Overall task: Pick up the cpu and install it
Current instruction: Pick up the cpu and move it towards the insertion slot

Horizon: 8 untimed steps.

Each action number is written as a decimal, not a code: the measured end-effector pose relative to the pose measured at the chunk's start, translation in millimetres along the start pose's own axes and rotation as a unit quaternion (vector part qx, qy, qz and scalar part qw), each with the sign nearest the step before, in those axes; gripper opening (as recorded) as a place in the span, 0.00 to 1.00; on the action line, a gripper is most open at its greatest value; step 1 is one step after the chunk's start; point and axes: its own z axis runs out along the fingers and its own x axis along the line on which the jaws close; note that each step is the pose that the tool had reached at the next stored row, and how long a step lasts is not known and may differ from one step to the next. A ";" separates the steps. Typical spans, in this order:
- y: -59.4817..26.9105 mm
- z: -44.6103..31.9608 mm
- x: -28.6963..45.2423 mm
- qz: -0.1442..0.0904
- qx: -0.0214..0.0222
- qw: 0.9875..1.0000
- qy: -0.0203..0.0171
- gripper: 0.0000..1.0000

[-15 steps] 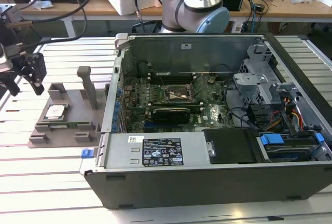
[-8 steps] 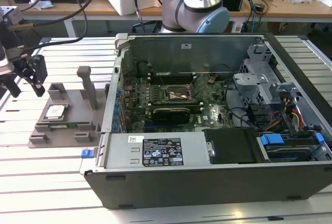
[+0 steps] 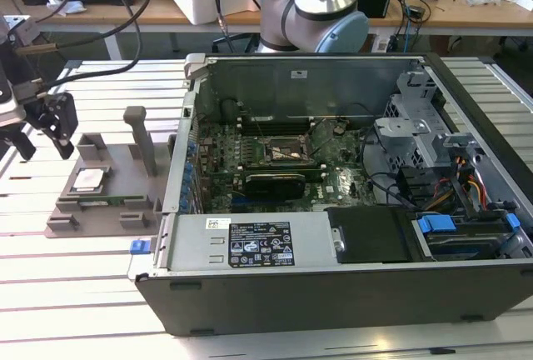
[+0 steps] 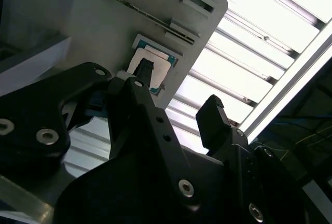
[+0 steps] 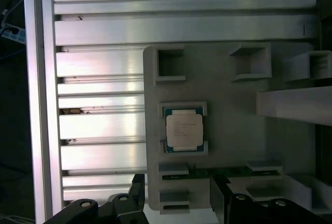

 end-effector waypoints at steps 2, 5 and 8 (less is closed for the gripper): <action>0.0 1.0 0.0 0.000 0.000 1.000 0.000 0.62; 0.1 3.0 0.1 0.000 0.000 1.000 0.000 0.62; 0.1 5.4 0.1 0.000 0.000 1.000 0.000 0.62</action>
